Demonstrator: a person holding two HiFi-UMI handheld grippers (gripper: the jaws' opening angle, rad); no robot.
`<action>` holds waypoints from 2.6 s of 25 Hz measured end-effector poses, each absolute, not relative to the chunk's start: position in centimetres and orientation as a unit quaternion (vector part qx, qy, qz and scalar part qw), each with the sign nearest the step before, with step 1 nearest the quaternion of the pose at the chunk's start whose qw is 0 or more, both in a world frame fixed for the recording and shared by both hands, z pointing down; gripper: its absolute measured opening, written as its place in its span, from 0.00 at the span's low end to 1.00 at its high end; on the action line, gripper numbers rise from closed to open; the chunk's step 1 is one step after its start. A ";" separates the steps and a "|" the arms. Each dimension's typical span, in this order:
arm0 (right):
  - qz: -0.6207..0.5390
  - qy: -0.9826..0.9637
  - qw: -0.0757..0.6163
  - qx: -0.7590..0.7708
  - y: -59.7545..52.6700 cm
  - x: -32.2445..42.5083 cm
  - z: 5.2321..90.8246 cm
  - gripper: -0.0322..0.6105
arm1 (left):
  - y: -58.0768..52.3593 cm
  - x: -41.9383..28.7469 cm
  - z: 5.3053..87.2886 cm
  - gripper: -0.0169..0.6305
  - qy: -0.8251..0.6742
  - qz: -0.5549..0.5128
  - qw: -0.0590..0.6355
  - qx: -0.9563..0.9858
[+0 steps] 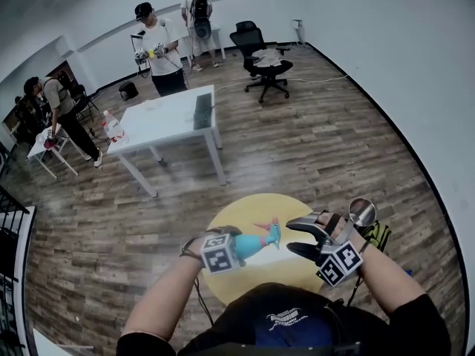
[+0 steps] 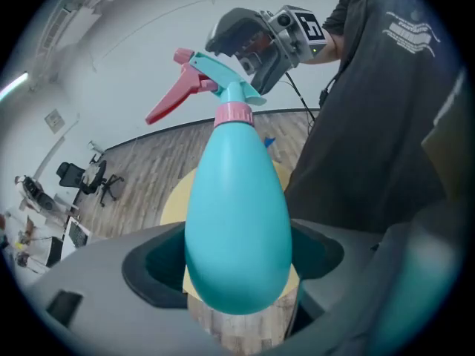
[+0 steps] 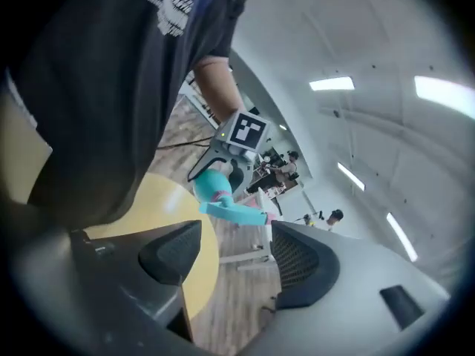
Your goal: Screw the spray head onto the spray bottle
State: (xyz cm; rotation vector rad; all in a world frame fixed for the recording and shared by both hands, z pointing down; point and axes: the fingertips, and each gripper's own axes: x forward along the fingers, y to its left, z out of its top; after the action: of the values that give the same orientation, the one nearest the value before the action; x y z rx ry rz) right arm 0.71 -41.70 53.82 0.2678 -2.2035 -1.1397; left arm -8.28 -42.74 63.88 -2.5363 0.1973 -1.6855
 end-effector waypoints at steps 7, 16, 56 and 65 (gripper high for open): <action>-0.539 -0.767 0.344 0.057 -41.1 -0.9 57.0 0.62 | -40.2 -6.6 64.7 0.70 -0.010 -0.548 0.005 -0.837; -0.529 -0.760 0.367 0.089 -42.5 -0.5 57.6 0.42 | -41.3 -6.4 65.6 0.69 0.031 -0.581 0.018 -0.813; -0.050 -0.943 0.219 0.245 -47.6 -0.1 53.4 0.43 | -43.4 -6.9 65.5 0.64 0.166 -0.470 -0.070 -0.864; 0.043 -0.961 0.103 0.252 -48.7 1.6 51.7 0.42 | -46.1 -7.4 60.4 0.61 0.237 -0.315 -0.100 -0.914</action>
State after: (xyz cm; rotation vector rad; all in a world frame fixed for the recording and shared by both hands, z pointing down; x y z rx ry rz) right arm 1.62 -48.66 51.68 0.7441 -2.8368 0.1272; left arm -7.44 -46.06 60.41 -3.0679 0.7957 -1.0581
